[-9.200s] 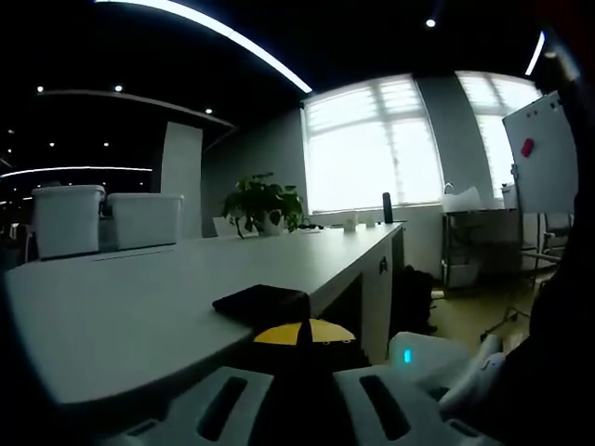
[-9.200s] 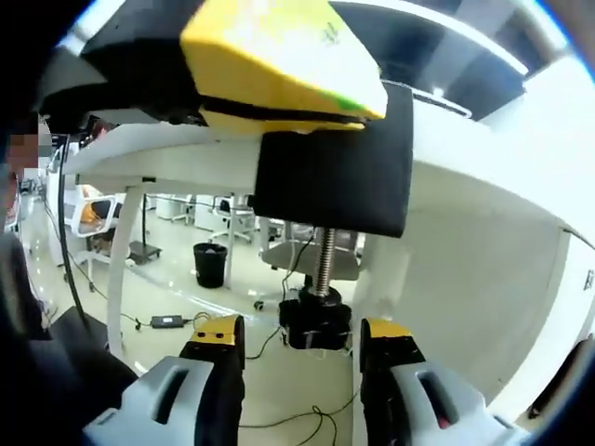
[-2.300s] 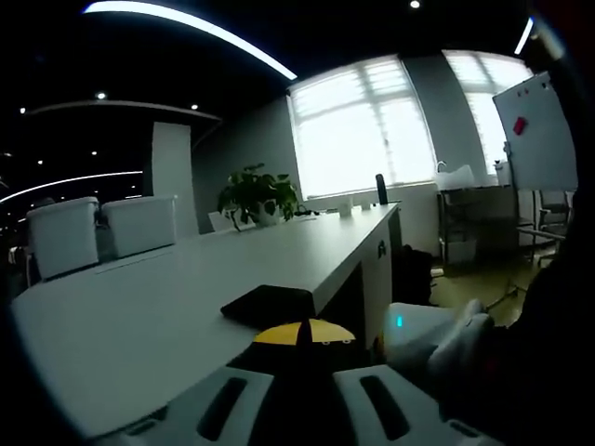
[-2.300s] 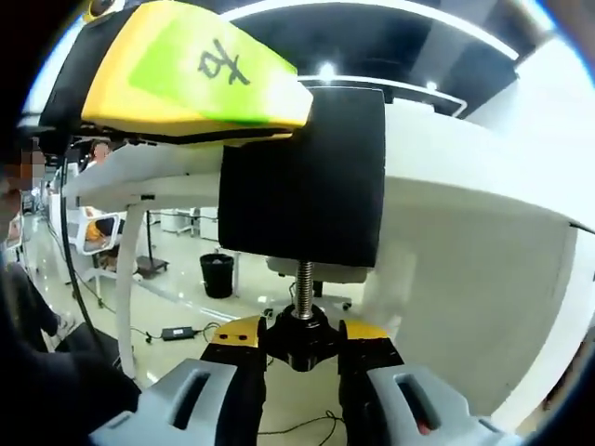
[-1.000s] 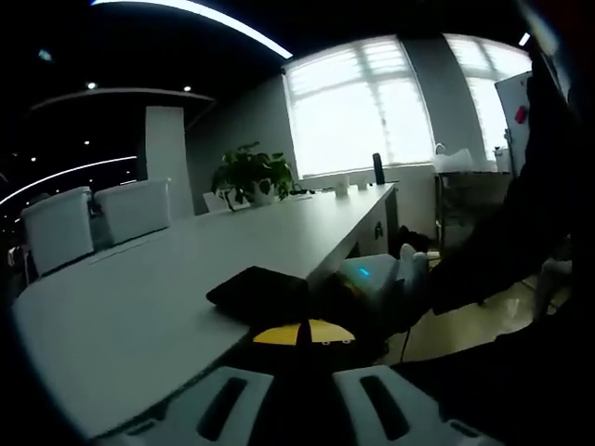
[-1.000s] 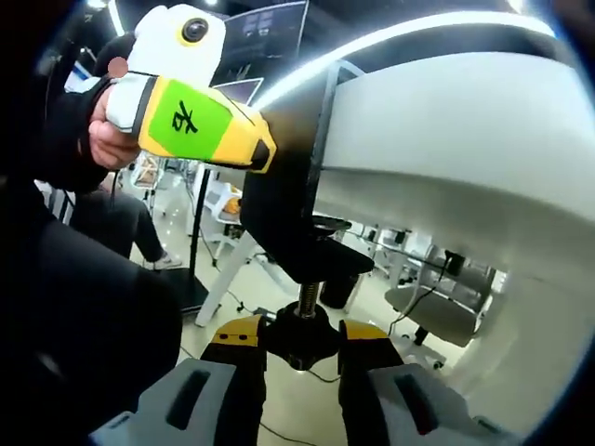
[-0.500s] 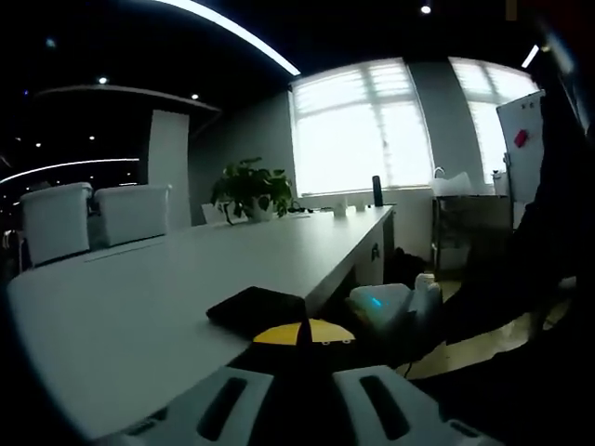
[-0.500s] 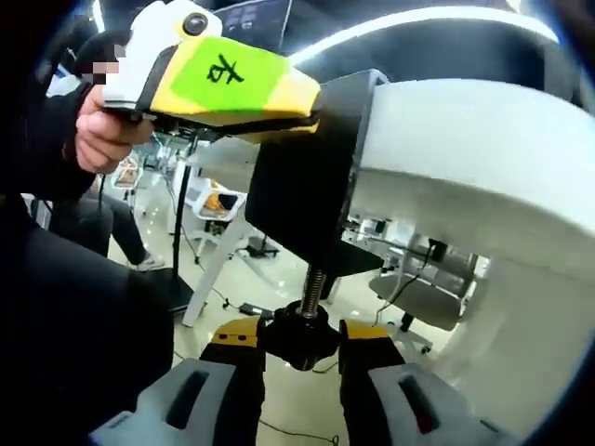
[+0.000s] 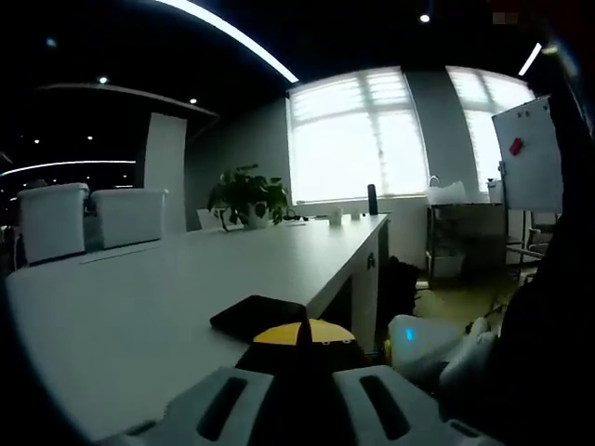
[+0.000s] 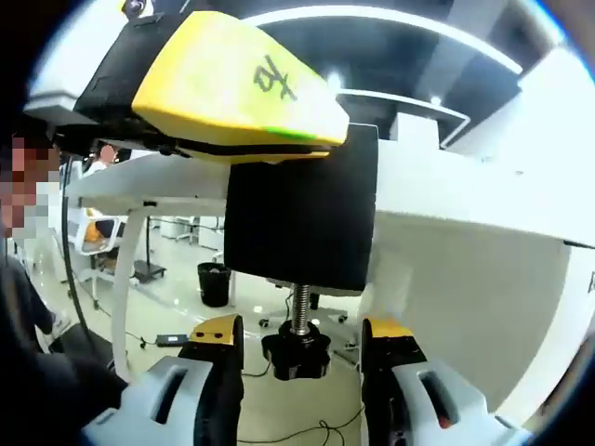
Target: Clamp the fixed fixture on the desktop, loosen the retaining clip, secure it to the edge of the desk, and tighten the retaining clip.
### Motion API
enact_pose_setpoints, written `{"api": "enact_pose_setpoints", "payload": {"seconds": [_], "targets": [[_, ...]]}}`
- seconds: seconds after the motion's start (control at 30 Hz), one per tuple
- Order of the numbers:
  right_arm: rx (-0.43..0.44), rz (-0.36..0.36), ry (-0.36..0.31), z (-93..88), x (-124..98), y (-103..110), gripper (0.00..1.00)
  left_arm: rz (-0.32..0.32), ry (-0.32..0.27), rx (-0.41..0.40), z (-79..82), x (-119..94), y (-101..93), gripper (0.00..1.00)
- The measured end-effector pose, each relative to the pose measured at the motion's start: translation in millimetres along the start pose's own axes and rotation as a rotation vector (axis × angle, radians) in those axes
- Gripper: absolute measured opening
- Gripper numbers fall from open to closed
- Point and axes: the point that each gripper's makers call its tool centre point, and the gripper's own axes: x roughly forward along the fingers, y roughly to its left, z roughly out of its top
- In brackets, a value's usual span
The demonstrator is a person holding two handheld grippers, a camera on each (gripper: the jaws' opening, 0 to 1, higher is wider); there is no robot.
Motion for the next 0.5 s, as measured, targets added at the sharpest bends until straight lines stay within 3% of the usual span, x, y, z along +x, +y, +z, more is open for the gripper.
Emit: {"api": "enact_pose_setpoints", "payload": {"seconds": [0.1, 0.17, 0.33, 0.37, 0.43, 0.5], "targets": [[0.045, -0.04, 0.016, 1.6, -3.5, 3.1, 0.48, -0.006, -0.008, -0.006, 0.0, -0.5, 0.6, 0.01], [-0.008, -0.085, 0.03, -0.2, -3.4, 0.4, 0.48, -0.011, -0.012, -0.01, 0.0, -0.9, 0.6, 0.01], [-0.005, -0.077, 0.055, -6.0, 1.2, 4.1, 0.46, -0.019, -0.025, -0.015, 0.0, -3.5, 1.7, 0.01], [-0.008, -0.079, 0.055, -6.3, 1.3, 4.4, 0.44, -0.019, -0.028, -0.016, 0.0, -3.8, 1.7, 0.01], [-0.043, -0.074, 0.078, -10.7, 3.1, 6.9, 0.3, -0.018, -0.032, -0.014, -0.2, -4.6, 1.5, 0.01], [-0.019, -0.082, 0.07, -8.3, 0.5, 4.3, 0.28, -0.018, -0.034, -0.012, -0.2, -5.7, 1.0, 0.01]]}}
